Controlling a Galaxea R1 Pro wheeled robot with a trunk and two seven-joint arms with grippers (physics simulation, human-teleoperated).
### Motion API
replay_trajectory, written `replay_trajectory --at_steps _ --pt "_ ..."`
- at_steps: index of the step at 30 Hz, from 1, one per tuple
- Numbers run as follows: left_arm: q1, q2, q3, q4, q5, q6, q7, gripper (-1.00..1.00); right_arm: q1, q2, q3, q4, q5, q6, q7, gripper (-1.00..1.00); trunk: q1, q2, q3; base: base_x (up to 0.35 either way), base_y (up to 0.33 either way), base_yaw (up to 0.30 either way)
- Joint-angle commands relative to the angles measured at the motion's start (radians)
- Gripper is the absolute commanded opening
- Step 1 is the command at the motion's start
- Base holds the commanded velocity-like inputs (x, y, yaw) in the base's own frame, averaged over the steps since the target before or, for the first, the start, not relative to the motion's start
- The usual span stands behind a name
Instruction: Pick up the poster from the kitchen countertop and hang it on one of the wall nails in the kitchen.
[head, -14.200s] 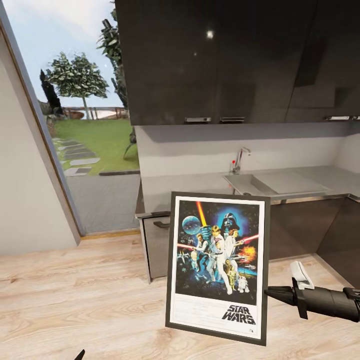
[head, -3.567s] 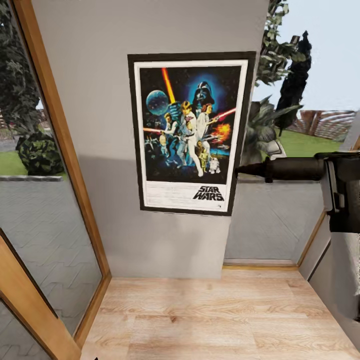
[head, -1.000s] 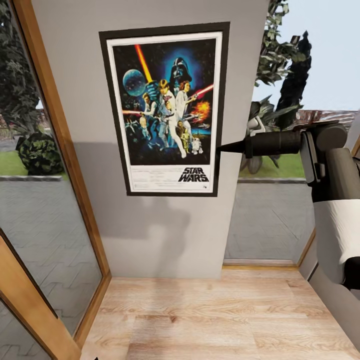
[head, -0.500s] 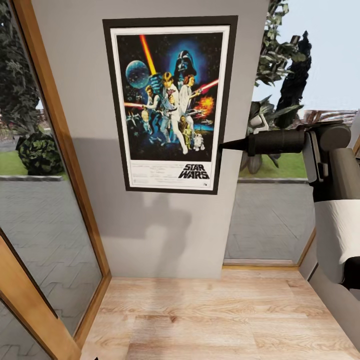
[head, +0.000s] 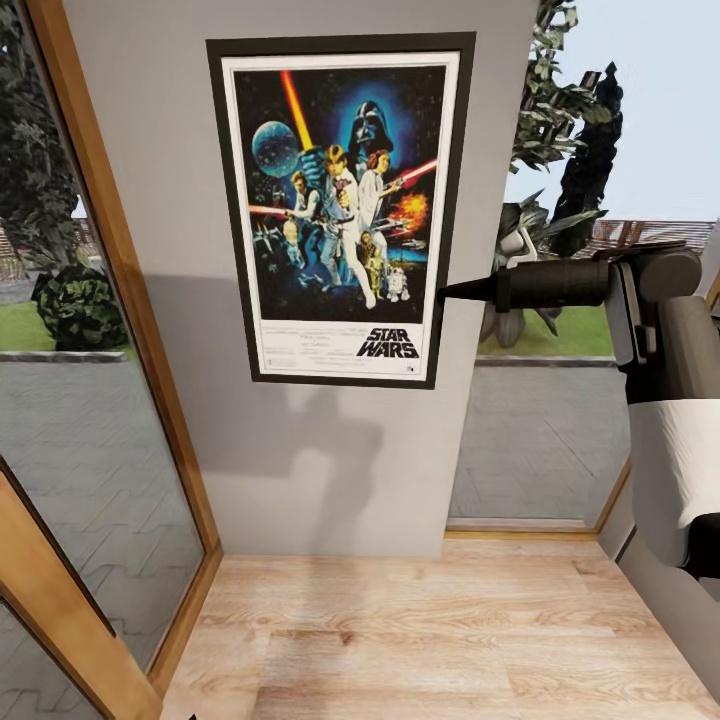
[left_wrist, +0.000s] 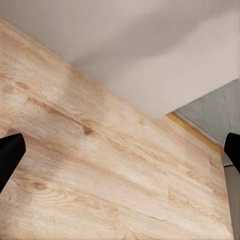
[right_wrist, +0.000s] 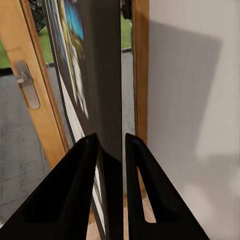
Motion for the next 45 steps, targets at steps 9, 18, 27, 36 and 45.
replay_trajectory --at_steps 9,18,27,36,45 --pt "-0.001 0.0 -0.006 0.001 0.005 -0.003 -0.002 1.0 -0.001 -0.001 0.001 0.0 0.0 0.01 0.004 -1.0 0.001 -0.002 -0.002 0.217 0.0 0.0" --pt "-0.001 0.0 -0.006 0.001 0.005 -0.003 -0.001 1.0 -0.001 -0.001 0.002 0.0 0.0 0.01 0.004 -1.0 0.001 -0.002 -0.002 0.333 0.0 0.0" --pt "-0.001 0.0 -0.006 0.001 0.005 -0.003 -0.001 1.0 -0.001 0.001 0.001 0.0 0.0 0.01 0.004 -1.0 0.001 -0.002 -0.002 0.334 0.0 0.0" --pt "-0.001 0.0 -0.006 0.001 0.005 -0.003 -0.001 1.0 -0.001 0.001 0.001 0.0 0.0 0.01 0.004 -1.0 0.001 -0.002 -0.002 0.334 0.0 0.0" --pt "-0.001 0.0 -0.005 0.001 0.005 -0.003 -0.001 1.0 -0.001 0.005 0.002 0.0 0.0 0.011 -0.051 -1.0 0.001 -0.002 -0.002 0.235 0.0 0.0"
